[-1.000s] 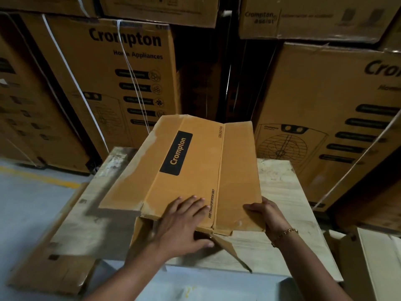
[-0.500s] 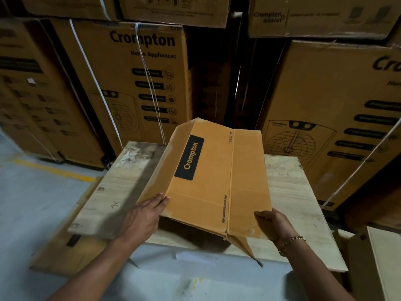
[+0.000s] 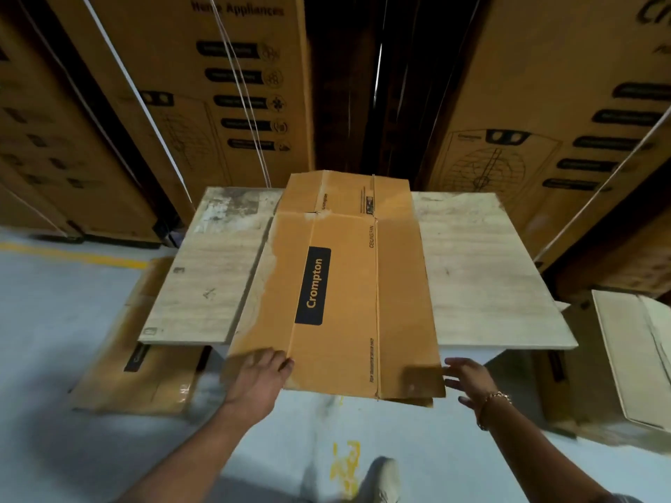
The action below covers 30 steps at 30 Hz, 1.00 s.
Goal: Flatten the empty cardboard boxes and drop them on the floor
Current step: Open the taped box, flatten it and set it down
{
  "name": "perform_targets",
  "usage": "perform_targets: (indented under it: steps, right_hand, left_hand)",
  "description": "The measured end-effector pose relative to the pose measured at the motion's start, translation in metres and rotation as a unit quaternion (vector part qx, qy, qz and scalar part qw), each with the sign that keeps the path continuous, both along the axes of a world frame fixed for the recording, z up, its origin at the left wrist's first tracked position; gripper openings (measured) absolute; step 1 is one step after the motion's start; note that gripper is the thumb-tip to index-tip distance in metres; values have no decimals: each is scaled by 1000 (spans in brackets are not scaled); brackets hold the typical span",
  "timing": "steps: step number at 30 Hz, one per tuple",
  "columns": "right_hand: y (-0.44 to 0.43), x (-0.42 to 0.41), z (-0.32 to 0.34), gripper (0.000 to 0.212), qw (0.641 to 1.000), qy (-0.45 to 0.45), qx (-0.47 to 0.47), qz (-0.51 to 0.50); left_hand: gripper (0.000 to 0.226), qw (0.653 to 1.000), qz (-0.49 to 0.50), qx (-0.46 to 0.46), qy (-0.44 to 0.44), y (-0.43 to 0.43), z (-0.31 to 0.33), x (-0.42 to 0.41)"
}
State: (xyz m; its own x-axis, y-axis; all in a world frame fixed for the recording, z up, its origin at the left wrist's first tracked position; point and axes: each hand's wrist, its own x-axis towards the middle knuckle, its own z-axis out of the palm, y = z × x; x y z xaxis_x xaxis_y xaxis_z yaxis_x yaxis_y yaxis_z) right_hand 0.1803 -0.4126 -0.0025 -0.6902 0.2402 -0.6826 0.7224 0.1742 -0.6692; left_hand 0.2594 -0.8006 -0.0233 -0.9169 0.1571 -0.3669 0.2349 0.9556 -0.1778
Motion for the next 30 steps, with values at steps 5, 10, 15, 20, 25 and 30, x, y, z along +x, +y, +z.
perform_targets:
  steps: [5,10,15,20,25,30]
  right_hand:
    - [-10,20,-3,29,995,-1,55,79]
    - [-21,34,-14,44,988,-53,82,120]
    - [-31,24,-31,52,991,-50,86,93]
    - [-39,11,-50,29,991,-53,92,86]
    - [-37,-3,-50,31,995,-30,88,47]
    - [-39,-19,-46,26,998,-17,54,4]
  left_hand:
    - [72,982,149,106,-48,-21,-4,7]
    - [78,911,341,216,-80,-57,-14,0]
    - [77,803,470,353,-99,-106,-68,-16]
    - [56,683,563,458,-82,-82,-57,-31]
    - [66,642,602,474,30,-79,-60,-49]
    - [71,672,587,449,54,-61,-41,-64]
